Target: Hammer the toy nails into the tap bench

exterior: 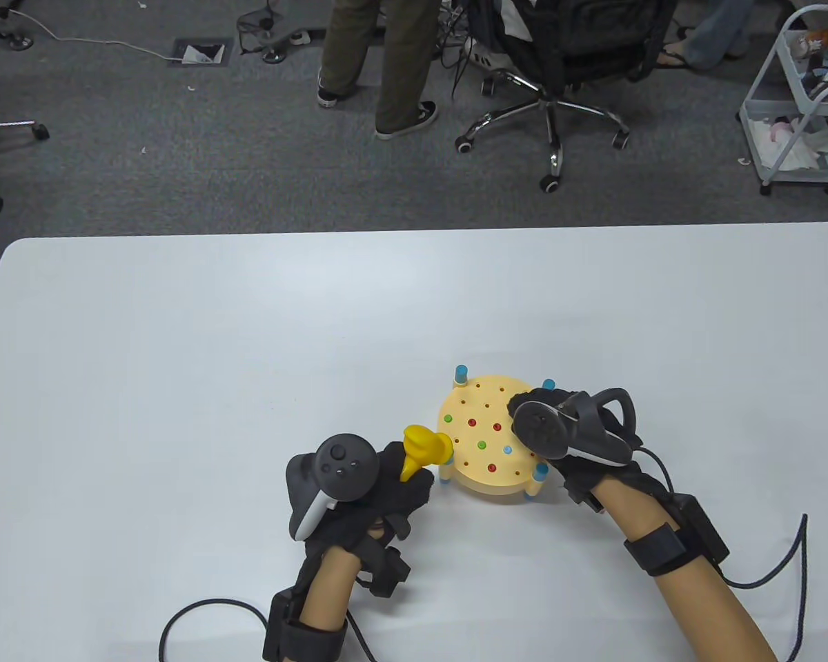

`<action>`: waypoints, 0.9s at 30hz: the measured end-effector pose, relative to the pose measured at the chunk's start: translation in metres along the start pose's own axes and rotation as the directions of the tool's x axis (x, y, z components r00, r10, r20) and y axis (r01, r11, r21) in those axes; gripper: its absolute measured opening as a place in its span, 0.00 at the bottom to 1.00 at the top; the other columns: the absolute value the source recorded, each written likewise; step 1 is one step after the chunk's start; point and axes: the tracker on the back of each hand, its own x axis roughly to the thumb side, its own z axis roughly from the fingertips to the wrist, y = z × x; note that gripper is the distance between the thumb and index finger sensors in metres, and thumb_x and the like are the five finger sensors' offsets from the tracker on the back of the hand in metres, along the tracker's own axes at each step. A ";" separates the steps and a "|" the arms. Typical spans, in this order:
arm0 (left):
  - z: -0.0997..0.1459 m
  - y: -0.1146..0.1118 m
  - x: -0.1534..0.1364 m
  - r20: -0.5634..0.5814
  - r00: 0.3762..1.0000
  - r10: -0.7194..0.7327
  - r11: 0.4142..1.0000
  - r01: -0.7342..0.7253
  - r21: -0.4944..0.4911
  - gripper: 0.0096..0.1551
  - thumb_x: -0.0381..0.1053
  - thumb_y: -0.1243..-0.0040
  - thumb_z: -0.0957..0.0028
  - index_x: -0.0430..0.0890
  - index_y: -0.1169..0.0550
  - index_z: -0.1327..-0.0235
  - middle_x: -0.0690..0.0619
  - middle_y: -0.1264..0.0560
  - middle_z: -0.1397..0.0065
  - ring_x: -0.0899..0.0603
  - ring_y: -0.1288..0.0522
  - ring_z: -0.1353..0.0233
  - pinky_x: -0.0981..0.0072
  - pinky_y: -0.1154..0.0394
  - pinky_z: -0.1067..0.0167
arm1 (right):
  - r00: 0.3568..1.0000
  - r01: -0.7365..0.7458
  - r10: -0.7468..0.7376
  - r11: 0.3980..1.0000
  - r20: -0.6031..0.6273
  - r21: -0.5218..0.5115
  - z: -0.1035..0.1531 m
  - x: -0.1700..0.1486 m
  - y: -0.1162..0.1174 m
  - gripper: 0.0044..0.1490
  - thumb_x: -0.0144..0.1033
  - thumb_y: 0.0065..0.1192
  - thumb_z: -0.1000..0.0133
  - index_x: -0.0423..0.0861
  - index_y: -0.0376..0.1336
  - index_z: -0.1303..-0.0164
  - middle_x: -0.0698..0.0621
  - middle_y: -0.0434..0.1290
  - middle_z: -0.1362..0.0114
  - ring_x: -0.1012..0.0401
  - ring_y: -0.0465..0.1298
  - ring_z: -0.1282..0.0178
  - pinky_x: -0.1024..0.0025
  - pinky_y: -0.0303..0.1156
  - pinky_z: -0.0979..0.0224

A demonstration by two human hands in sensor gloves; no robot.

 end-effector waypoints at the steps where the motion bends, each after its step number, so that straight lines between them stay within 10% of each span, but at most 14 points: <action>1: 0.000 0.000 0.000 0.000 1.000 0.000 1.000 0.000 -0.002 0.36 0.62 0.37 0.59 0.40 0.26 0.45 0.42 0.17 0.57 0.43 0.14 0.68 0.63 0.22 0.77 | 1.000 0.001 -0.001 1.000 0.001 0.006 0.000 0.000 0.001 0.26 0.43 0.65 0.53 0.50 0.70 0.45 0.52 0.80 0.50 0.65 0.81 0.66 0.68 0.80 0.55; 11: 0.003 -0.003 0.015 0.095 0.992 -0.079 0.996 0.076 0.041 0.36 0.65 0.37 0.60 0.42 0.20 0.48 0.44 0.13 0.61 0.45 0.11 0.72 0.65 0.19 0.81 | 0.999 0.035 -0.033 0.994 -0.025 0.104 -0.003 -0.003 0.008 0.31 0.50 0.62 0.52 0.49 0.70 0.41 0.50 0.80 0.48 0.63 0.82 0.64 0.66 0.80 0.53; 18: 0.012 -0.014 0.044 0.150 0.960 -0.237 0.970 0.225 0.092 0.36 0.65 0.40 0.58 0.39 0.22 0.48 0.44 0.13 0.64 0.45 0.12 0.76 0.65 0.20 0.84 | 0.909 0.223 -0.314 0.922 -0.275 -0.316 0.009 -0.047 -0.001 0.38 0.52 0.59 0.52 0.46 0.65 0.33 0.46 0.77 0.42 0.61 0.81 0.59 0.65 0.78 0.51; 27: -0.015 -0.029 0.090 0.048 0.958 -0.284 0.959 0.282 0.037 0.37 0.64 0.41 0.57 0.37 0.22 0.48 0.42 0.14 0.65 0.44 0.14 0.80 0.67 0.22 0.87 | 0.827 0.445 -0.459 0.887 -0.324 -0.121 0.000 -0.077 0.057 0.39 0.50 0.59 0.51 0.45 0.63 0.31 0.43 0.76 0.36 0.59 0.81 0.56 0.66 0.77 0.52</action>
